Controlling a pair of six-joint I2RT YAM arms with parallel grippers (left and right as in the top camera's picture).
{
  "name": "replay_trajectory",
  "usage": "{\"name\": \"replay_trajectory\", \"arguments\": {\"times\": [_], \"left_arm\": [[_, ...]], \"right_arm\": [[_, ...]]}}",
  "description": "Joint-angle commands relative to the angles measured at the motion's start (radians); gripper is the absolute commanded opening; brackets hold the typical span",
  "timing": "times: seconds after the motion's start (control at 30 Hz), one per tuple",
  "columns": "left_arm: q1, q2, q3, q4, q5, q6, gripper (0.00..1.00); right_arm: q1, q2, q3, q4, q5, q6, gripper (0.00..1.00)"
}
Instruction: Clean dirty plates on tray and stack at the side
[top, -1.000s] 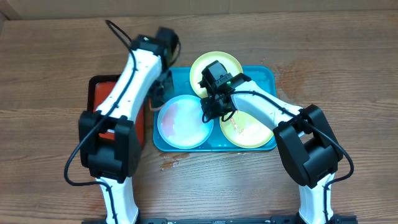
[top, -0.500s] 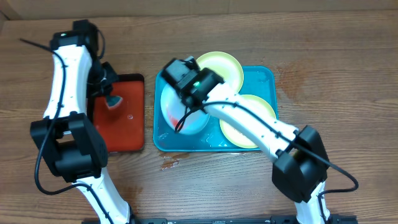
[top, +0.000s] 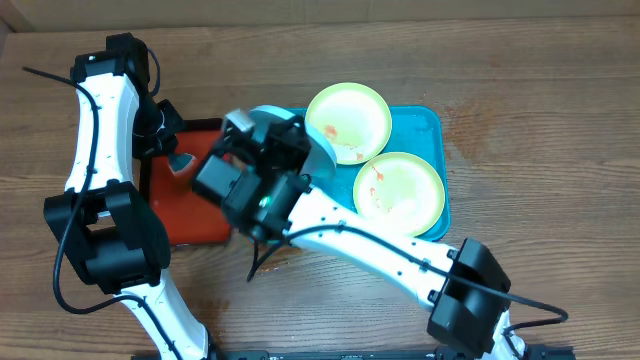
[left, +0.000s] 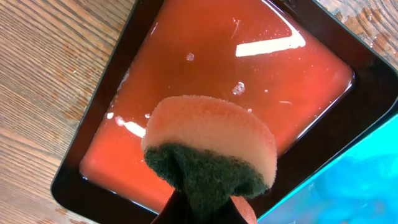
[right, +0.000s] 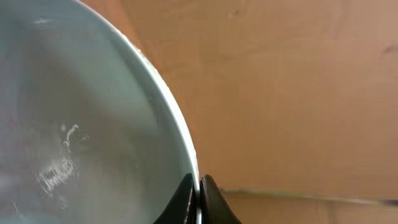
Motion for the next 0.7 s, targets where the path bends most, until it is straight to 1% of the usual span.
{"name": "replay_trajectory", "arguments": {"times": [0.0, 0.1, 0.17, 0.2, 0.23, 0.27, 0.33, 0.37, 0.4, 0.43, 0.57, 0.63, 0.67], "left_arm": [[-0.008, -0.003, 0.011, 0.001, 0.008, -0.01, 0.04], [-0.008, -0.003, 0.011, 0.001, 0.008, -0.01, 0.04], [-0.008, -0.003, 0.011, 0.001, 0.008, -0.01, 0.04], [-0.008, -0.003, 0.011, 0.001, 0.008, -0.009, 0.04], [-0.008, -0.003, 0.011, 0.001, 0.008, -0.01, 0.04], [-0.008, -0.003, 0.011, 0.001, 0.008, -0.009, 0.04], [-0.008, -0.003, 0.011, 0.0, 0.008, -0.009, 0.04], [-0.008, -0.003, 0.011, 0.001, 0.009, -0.01, 0.05], [-0.008, -0.003, 0.011, 0.002, 0.009, -0.01, 0.04], [-0.008, -0.003, 0.011, 0.004, 0.009, -0.01, 0.04], [-0.008, -0.003, 0.011, 0.008, 0.008, -0.01, 0.04], [-0.008, -0.003, 0.011, 0.01, 0.008, -0.009, 0.04], [-0.008, -0.003, 0.011, 0.012, 0.008, -0.009, 0.04]], "right_arm": [[0.005, -0.036, 0.027, 0.036, 0.122, -0.117, 0.04], [0.004, -0.036, 0.027, 0.04, 0.126, -0.111, 0.04], [-0.002, -0.036, 0.027, 0.039, 0.113, -0.069, 0.04], [-0.008, -0.036, 0.027, 0.025, 0.083, -0.024, 0.04], [-0.017, -0.036, 0.027, -0.011, 0.008, 0.039, 0.04], [-0.027, -0.036, 0.027, -0.058, -0.104, 0.071, 0.04], [-0.064, -0.036, 0.025, -0.132, -0.385, 0.065, 0.04], [-0.086, -0.035, 0.024, -0.146, -0.475, 0.064, 0.04], [-0.106, -0.034, 0.024, -0.154, -0.512, 0.07, 0.04], [-0.121, -0.036, 0.026, -0.162, -0.504, 0.095, 0.04], [-0.14, -0.09, 0.034, -0.14, -0.349, 0.232, 0.04], [-0.141, -0.125, 0.034, -0.108, -0.394, 0.233, 0.04], [-0.141, -0.133, 0.034, -0.101, -0.448, 0.232, 0.04]]}}
